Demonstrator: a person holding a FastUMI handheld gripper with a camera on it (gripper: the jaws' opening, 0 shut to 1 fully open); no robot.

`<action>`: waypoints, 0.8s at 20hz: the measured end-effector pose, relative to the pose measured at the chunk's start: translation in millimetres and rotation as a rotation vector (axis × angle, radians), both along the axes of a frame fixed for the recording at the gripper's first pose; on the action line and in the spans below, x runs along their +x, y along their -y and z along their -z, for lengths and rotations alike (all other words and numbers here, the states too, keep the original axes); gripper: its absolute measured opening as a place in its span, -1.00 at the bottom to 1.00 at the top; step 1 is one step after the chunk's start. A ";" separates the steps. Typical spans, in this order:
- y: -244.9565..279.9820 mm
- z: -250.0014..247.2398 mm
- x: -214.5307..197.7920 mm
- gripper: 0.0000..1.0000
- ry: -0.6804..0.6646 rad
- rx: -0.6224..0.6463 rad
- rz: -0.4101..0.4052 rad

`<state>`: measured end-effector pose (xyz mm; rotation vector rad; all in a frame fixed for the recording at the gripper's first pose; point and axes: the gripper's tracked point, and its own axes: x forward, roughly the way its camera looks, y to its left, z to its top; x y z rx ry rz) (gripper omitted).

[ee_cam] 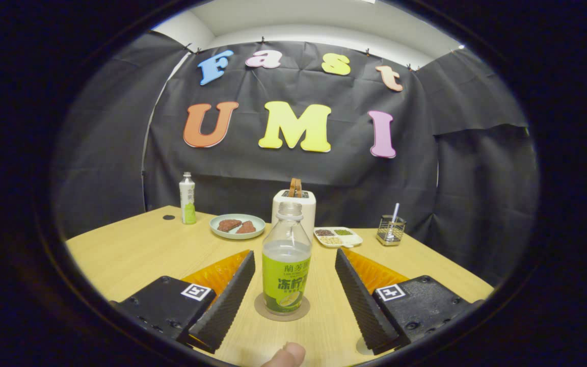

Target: Take the bottle from table, then pour the juice into the cup, finally place the bottle on the coaster

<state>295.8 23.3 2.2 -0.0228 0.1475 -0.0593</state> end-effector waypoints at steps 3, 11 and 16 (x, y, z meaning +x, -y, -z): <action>0.6 -1.3 -34.8 1.00 -0.001 0.032 0.004; 25.6 -19.5 -134.4 1.00 0.008 -0.023 0.036; 39.0 -37.6 -192.4 1.00 0.080 0.008 0.032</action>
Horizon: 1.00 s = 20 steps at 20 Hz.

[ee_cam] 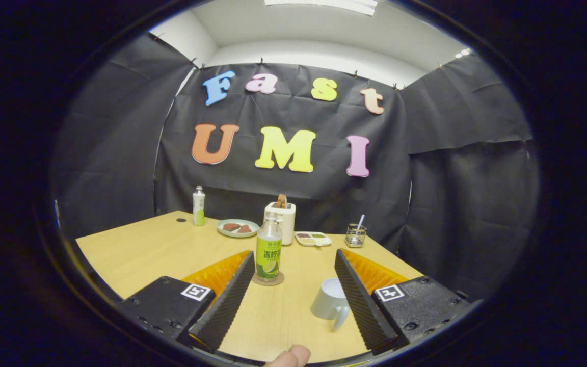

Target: Take the bottle from table, then pour the juice into the cup, finally place the bottle on the coaster

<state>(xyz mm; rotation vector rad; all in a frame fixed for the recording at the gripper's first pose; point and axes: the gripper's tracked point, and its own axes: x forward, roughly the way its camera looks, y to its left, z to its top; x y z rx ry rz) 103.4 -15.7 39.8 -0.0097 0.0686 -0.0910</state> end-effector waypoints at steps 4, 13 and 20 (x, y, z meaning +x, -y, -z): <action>11.2 12.4 -35.1 1.00 -0.049 0.029 0.050; 33.9 33.1 -72.9 1.00 -0.049 0.086 0.084; 33.4 30.5 -75.2 1.00 -0.026 0.093 0.070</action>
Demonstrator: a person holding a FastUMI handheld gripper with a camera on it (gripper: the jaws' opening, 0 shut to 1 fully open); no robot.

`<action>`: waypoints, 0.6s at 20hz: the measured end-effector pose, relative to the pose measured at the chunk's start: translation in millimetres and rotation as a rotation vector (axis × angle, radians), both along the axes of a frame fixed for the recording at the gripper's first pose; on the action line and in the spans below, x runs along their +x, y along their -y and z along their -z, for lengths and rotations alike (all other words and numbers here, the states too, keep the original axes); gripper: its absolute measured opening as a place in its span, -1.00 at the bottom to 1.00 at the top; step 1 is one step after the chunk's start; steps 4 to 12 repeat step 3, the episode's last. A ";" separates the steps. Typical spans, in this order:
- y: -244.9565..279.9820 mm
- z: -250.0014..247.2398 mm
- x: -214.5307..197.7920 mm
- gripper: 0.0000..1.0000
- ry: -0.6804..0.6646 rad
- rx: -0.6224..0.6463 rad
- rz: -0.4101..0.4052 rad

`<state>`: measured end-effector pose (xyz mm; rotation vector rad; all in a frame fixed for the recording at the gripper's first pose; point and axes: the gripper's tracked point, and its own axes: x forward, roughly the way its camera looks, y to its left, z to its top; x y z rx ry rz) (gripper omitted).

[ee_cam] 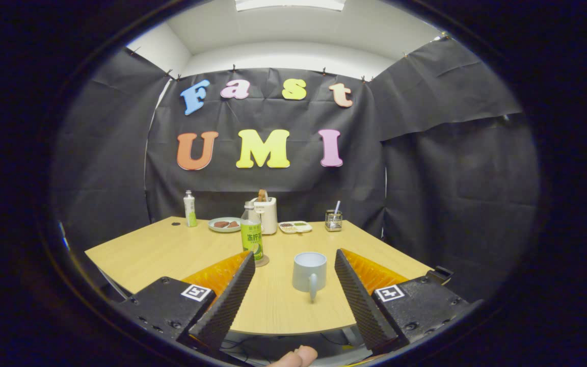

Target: Take the bottle from table, then pour the juice into the cup, finally place the bottle on the coaster

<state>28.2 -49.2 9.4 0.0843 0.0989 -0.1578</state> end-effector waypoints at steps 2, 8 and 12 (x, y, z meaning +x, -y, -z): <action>1.0 -2.1 -1.0 1.00 0.005 -0.003 0.002; 2.5 -3.2 -1.1 1.00 0.008 -0.009 0.004; 2.5 -3.2 -1.1 1.00 0.008 -0.009 0.004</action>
